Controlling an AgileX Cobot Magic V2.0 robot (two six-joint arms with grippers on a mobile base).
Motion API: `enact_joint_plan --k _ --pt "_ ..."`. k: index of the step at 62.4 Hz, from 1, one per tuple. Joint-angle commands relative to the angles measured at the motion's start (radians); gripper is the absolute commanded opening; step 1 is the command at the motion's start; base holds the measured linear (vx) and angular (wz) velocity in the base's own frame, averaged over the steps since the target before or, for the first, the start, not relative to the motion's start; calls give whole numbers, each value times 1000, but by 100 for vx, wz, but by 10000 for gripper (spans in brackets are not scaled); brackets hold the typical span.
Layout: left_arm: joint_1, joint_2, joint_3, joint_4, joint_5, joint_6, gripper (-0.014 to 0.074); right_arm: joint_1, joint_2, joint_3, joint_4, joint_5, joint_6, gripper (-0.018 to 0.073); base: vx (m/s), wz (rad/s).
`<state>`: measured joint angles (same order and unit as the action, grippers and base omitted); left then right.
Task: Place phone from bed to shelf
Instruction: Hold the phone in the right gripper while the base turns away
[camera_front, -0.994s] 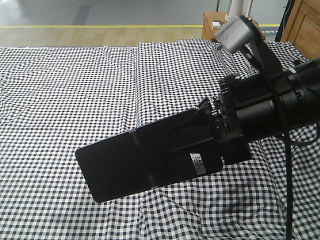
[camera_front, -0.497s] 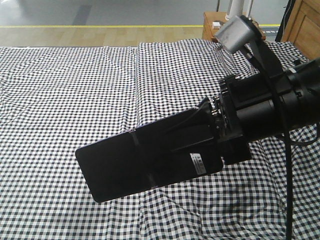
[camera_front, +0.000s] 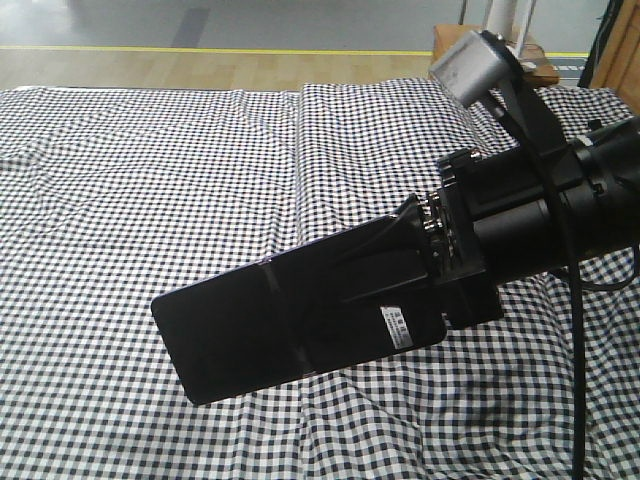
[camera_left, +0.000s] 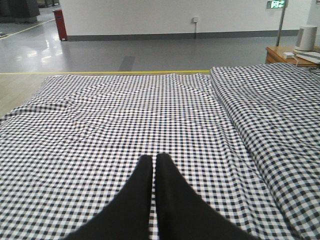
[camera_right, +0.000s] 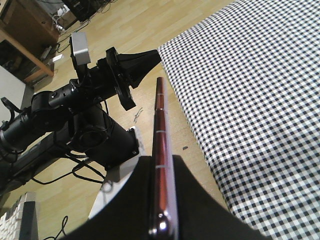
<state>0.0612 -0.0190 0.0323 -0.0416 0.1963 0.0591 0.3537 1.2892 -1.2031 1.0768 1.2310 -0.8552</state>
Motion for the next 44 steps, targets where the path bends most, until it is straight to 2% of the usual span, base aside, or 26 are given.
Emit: enact_joint_plan --k 1,17,44 --pt "0 -8 7 -9 -70 0 1 -1 -28 -27 81 56 -2 -2 -4 17" --pt "0 -8 7 -9 -70 0 1 -1 -28 -27 81 55 -2 -2 -6 28" --pt "0 -8 7 -9 -70 0 1 -1 -28 -27 81 55 -2 -2 -10 44"
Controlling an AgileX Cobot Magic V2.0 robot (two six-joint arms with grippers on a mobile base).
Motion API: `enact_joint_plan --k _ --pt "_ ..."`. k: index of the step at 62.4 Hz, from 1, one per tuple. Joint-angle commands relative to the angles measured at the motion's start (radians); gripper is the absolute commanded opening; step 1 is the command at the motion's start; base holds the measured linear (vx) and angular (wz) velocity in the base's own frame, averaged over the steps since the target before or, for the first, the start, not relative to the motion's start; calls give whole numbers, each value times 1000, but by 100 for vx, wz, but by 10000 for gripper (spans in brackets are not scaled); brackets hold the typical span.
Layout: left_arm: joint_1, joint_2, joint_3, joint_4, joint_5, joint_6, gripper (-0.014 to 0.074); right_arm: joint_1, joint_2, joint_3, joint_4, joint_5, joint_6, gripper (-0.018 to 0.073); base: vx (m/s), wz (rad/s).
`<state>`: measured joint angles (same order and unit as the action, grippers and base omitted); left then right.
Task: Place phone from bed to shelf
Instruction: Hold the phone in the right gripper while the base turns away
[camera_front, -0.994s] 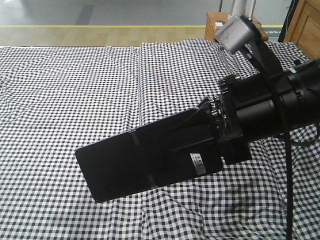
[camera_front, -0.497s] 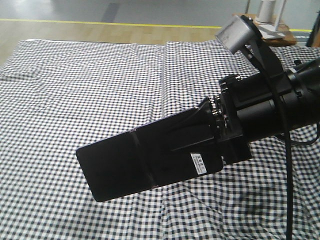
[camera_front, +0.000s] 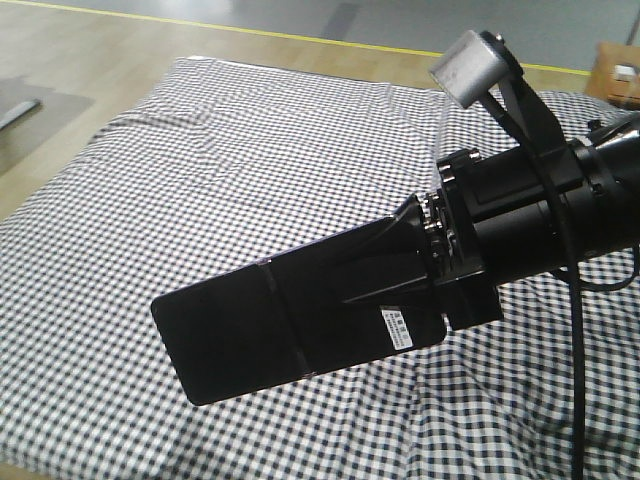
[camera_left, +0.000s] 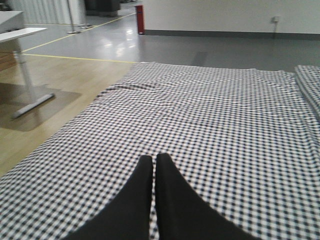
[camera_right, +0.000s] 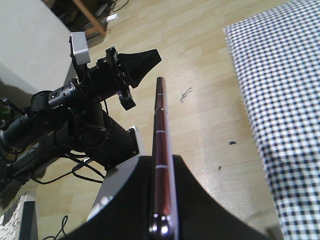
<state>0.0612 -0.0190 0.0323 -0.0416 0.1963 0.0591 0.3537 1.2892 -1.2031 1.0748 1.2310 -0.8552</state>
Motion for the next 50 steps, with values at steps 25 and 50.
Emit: enact_joint_plan --k 25,50 --pt "0 -8 7 -9 -70 0 1 -1 -28 -27 83 55 -2 -2 -11 42" --pt "0 -8 7 -9 -70 0 1 -1 -28 -27 83 55 -2 -2 -11 43"
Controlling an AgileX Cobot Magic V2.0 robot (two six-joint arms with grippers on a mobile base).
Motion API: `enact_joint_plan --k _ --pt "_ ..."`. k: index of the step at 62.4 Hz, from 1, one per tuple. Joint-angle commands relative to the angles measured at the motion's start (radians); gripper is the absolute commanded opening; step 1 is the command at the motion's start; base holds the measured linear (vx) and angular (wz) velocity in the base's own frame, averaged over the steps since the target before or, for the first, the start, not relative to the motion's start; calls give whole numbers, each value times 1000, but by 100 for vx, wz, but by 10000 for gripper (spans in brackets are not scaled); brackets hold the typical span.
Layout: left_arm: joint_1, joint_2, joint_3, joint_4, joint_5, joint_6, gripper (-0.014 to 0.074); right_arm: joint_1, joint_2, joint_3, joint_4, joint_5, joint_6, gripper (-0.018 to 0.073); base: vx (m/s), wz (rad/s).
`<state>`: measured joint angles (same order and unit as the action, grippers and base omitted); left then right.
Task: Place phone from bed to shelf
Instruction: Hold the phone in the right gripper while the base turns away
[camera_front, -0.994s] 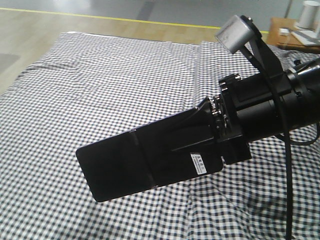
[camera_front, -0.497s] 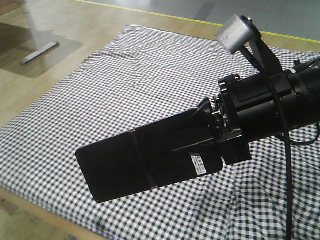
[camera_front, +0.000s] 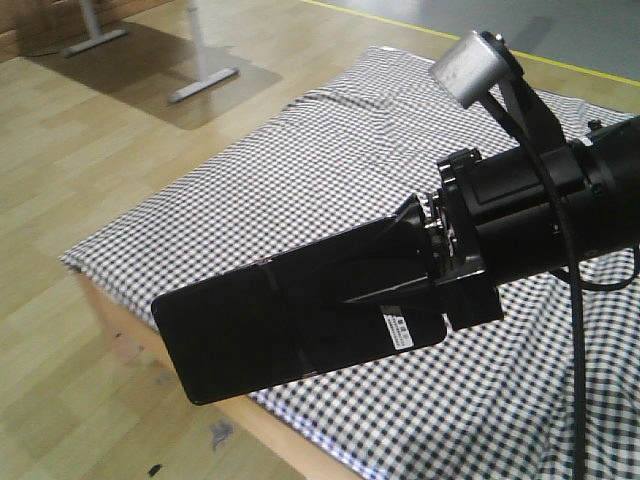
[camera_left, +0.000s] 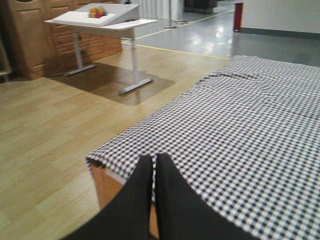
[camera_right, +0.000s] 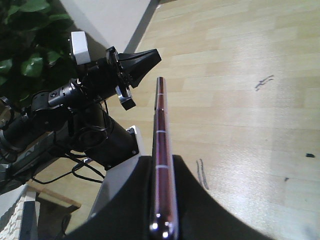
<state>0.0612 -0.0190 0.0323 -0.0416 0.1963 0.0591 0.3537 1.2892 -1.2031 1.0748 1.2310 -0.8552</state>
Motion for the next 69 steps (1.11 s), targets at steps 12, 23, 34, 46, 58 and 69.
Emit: enact_joint_plan --k 12,23,34,46,58,69 --pt "0 -8 7 -9 -70 0 1 -1 -28 -27 83 55 -2 -2 -12 47" --pt "0 -8 7 -9 -70 0 1 -1 -28 -27 83 55 -2 -2 -13 52" --pt "0 -8 7 -9 -70 0 1 -1 -28 -27 83 55 -2 -2 -14 55" --pt "0 -8 7 -9 -70 0 1 -1 -28 -27 83 55 -2 -2 -15 58" --pt "0 -8 7 -9 -70 0 1 -1 -28 -27 83 55 -2 -2 -15 58" --pt "0 -8 7 -9 -70 0 1 -1 -28 -27 83 55 -2 -2 -15 58"
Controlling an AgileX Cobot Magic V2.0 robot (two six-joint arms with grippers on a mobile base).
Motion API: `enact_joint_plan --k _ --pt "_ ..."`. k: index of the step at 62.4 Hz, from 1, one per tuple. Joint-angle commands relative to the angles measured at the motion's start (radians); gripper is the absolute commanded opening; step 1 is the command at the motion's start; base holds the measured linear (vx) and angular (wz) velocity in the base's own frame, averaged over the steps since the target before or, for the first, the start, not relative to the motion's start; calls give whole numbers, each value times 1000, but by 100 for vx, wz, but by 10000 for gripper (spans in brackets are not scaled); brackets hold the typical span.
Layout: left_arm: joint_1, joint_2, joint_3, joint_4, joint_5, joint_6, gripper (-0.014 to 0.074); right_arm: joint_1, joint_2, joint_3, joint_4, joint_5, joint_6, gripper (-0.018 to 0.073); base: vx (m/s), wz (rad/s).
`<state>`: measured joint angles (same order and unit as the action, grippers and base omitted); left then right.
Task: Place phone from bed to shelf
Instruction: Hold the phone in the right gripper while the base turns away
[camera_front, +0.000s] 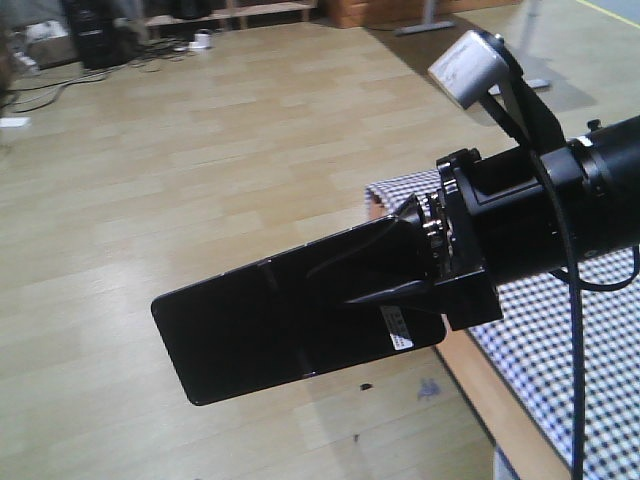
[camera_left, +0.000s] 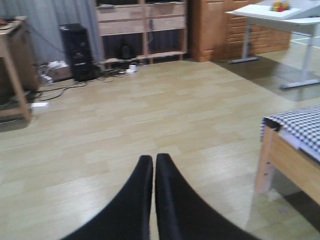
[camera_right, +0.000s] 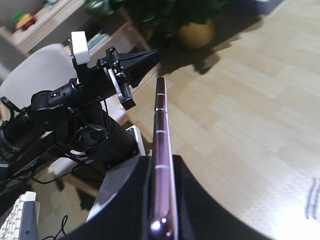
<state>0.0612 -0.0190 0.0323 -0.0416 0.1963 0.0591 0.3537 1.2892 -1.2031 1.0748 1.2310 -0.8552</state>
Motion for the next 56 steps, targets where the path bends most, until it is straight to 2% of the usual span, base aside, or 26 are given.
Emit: enact_joint_plan --k 1,28,56 --pt "0 -8 7 -9 -70 0 1 -1 -28 -27 83 55 -2 -2 -15 57" --pt "0 -8 7 -9 -70 0 1 -1 -28 -27 83 55 -2 -2 -12 44" --pt "0 -8 7 -9 -70 0 1 -1 -28 -27 83 55 -2 -2 -3 11"
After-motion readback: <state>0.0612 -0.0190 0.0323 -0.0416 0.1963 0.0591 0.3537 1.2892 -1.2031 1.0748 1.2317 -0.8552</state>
